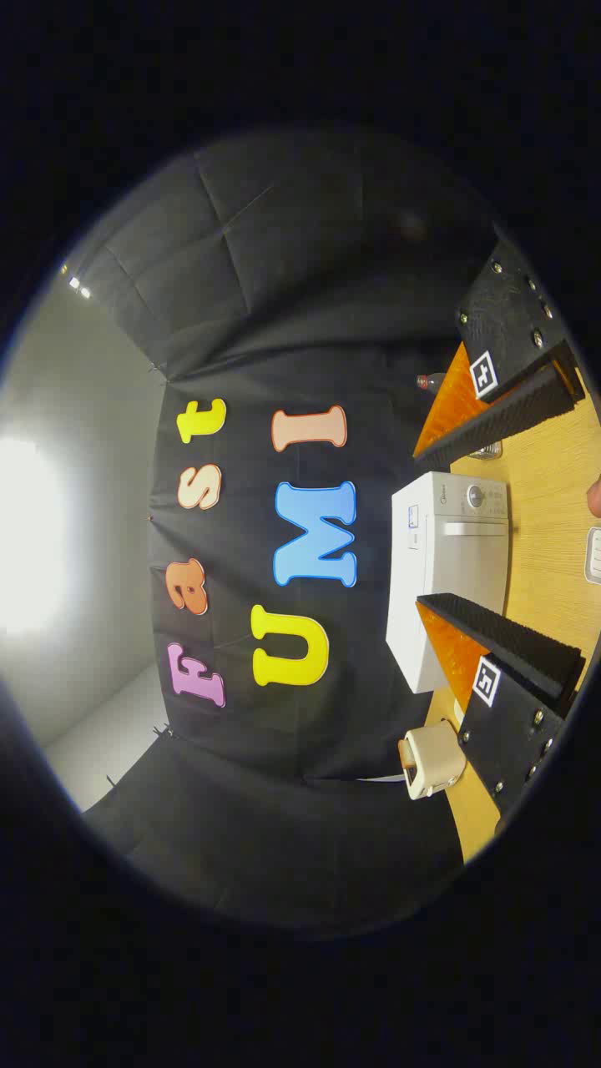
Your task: Open the microwave, put the food inside, and close the microwave door.
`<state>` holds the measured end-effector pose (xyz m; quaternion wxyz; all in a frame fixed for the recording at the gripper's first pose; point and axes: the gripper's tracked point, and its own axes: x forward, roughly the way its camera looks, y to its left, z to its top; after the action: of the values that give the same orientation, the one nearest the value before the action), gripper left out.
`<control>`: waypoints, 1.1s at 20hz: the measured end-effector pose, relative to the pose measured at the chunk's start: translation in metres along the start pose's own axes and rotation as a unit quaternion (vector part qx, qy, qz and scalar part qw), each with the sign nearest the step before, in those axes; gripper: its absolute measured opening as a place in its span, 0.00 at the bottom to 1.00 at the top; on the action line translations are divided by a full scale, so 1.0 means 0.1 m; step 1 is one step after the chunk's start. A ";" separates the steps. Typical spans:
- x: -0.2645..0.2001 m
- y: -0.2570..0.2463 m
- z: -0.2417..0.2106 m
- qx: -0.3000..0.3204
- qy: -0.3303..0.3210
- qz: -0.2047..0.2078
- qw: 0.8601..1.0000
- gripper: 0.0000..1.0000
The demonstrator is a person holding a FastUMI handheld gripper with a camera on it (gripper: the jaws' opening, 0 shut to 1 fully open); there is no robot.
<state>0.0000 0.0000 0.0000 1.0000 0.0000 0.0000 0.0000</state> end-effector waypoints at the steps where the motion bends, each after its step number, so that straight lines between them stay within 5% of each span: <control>1: 0.00 0.00 0.00 0.000 0.000 0.000 1.000 0.96; 22: 0.33 -0.24 -0.15 0.003 0.014 -0.008 1.000 0.96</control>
<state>0.0334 -0.0240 -0.0149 0.9999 0.0032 0.0139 -0.0083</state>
